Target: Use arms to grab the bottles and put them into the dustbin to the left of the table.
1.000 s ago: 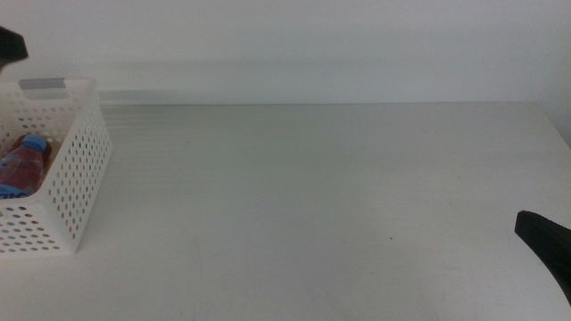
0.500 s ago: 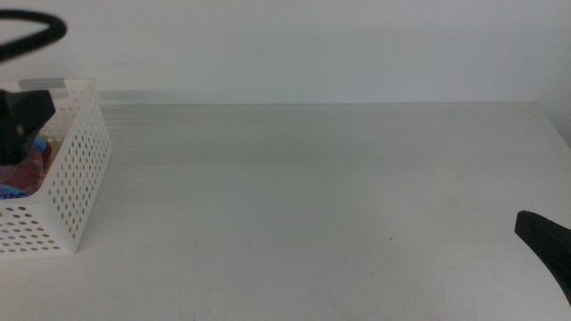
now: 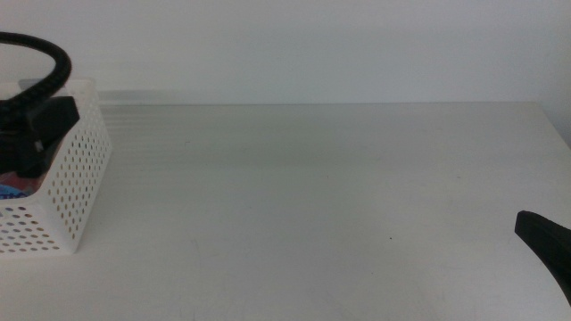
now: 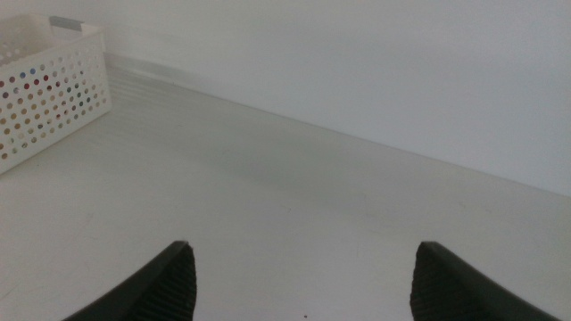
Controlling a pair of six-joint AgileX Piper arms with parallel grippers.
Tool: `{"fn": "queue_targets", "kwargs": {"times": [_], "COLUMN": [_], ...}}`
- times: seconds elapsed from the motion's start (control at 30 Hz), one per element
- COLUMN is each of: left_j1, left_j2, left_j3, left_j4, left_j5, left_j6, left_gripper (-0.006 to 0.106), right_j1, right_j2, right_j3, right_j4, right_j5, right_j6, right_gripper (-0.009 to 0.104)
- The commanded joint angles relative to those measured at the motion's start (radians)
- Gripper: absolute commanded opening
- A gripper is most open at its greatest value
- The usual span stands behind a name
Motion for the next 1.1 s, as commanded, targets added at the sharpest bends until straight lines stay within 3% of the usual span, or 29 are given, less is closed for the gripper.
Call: {"fn": "queue_targets", "kwargs": {"times": [0.0,0.2,0.43,0.6,0.77,1.07], "left_j1": [-0.027,-0.027,-0.027,-0.027,-0.027,-0.022], "left_j2": [0.002,0.002,-0.02,-0.051,-0.086,-0.387], "left_j3": [-0.028,-0.026,0.014,0.053,0.109,0.411], "left_j4": [-0.031,-0.033,-0.038,-0.037,-0.029,0.143], "left_j5": [-0.074,-0.075,-0.077,-0.076,-0.093,-0.245], "left_j6": [-0.003,-0.003,-0.003,-0.003,-0.003,-0.003], "left_gripper": [0.09,0.09,0.09,0.09,0.09,0.09], "right_j1": [-0.001,-0.001,-0.001,-0.003,-0.031,-0.239], "right_j2": [0.008,0.008,0.007,0.008,-0.009,-0.172], "right_j3": [-0.033,-0.032,-0.029,-0.029,-0.028,0.163], "right_j4": [-0.019,-0.032,-0.149,-0.159,-0.142,0.018], "right_j5": [-0.073,-0.073,-0.073,-0.073,-0.077,-0.13], "right_j6": [-0.01,-0.01,-0.01,-0.01,-0.01,-0.01], "right_gripper": [0.063,0.063,0.063,0.063,0.063,0.063]}}
